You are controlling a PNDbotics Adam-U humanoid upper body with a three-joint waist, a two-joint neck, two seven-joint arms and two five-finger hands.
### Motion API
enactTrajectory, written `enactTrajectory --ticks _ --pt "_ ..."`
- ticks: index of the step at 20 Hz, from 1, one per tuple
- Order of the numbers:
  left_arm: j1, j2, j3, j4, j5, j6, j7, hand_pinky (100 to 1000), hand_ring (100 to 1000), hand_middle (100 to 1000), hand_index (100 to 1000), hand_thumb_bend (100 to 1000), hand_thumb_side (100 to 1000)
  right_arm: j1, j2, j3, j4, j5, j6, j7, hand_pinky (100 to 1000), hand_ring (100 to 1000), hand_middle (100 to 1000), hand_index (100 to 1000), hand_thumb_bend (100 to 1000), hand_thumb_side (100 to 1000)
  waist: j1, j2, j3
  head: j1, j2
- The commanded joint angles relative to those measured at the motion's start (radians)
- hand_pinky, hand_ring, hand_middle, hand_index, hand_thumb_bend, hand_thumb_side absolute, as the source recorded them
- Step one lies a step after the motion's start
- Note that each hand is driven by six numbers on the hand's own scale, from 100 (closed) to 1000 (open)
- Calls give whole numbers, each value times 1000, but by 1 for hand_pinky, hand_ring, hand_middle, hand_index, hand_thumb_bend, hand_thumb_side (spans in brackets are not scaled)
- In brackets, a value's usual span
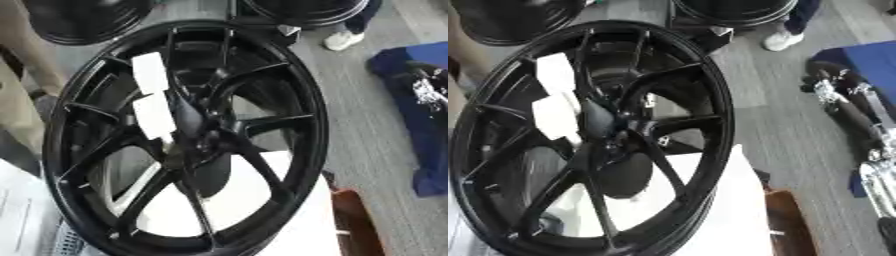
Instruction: Pull the pin out of the wheel hub.
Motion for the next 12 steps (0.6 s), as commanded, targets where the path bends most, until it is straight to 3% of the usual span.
enactTrajectory --ticks 1,12 --pt "-75 -53 -35 41 -1 27 -53 771 688 636 793 514 531 -2 -28 -4 -16 -3 -1 5 971 761 689 826 100 540 -6 -30 -1 -12 -10" --pt "-369 -326 -114 289 -53 88 -235 772 690 639 797 519 534 -4 -17 -4 -7 -12 0 10 971 760 688 826 100 545 -15 -36 4 23 -6"
